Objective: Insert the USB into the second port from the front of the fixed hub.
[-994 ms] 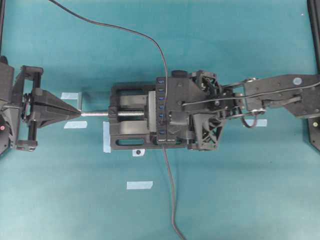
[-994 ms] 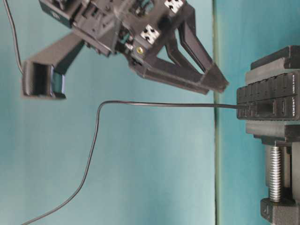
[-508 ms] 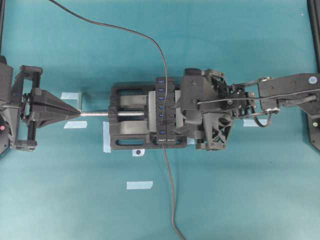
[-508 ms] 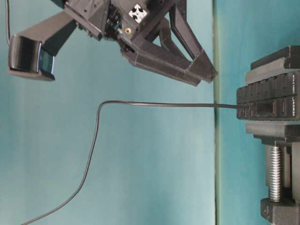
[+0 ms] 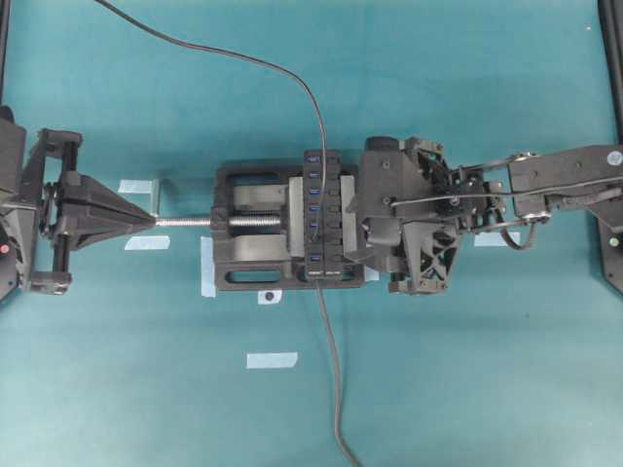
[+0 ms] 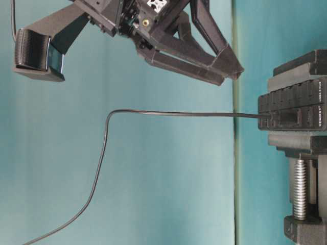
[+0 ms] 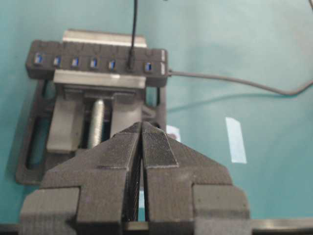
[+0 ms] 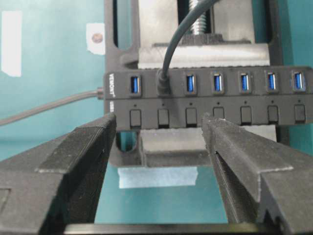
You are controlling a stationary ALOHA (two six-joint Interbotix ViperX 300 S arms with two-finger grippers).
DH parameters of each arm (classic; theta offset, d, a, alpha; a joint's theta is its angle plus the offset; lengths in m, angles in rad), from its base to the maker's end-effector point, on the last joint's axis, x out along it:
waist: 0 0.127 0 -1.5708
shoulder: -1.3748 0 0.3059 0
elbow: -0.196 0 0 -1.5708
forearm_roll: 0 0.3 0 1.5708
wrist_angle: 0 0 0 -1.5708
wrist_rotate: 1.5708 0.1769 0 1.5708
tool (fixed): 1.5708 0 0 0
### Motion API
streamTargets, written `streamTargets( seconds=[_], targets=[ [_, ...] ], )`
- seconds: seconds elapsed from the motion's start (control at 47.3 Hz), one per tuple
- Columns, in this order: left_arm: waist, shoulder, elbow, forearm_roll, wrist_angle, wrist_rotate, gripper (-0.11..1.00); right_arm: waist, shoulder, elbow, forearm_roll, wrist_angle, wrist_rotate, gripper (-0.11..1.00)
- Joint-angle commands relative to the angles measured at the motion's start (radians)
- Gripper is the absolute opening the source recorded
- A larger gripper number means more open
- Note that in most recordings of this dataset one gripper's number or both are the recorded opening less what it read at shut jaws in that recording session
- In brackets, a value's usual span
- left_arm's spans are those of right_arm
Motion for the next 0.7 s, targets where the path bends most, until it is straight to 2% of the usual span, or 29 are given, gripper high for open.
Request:
streamTargets(
  seconds=[0.0,0.254,0.677],
  targets=[
    [-0.002,-0.003,-0.009,0.0,-0.009,0.0,0.0,0.005,-0.028,-0.009,0.0,-0.011,0.008,0.79],
    [-0.002,-0.008,-0.009,0.002,-0.009,0.0,0.0,0.005,-0.028,0.002,0.0,-0.055,0.008,0.79],
    [-0.002,-0.009,-0.009,0.0,-0.008,-0.002,0.0,0.005,-0.026,0.008,0.0,-0.061,0.008,0.79]
  ],
)
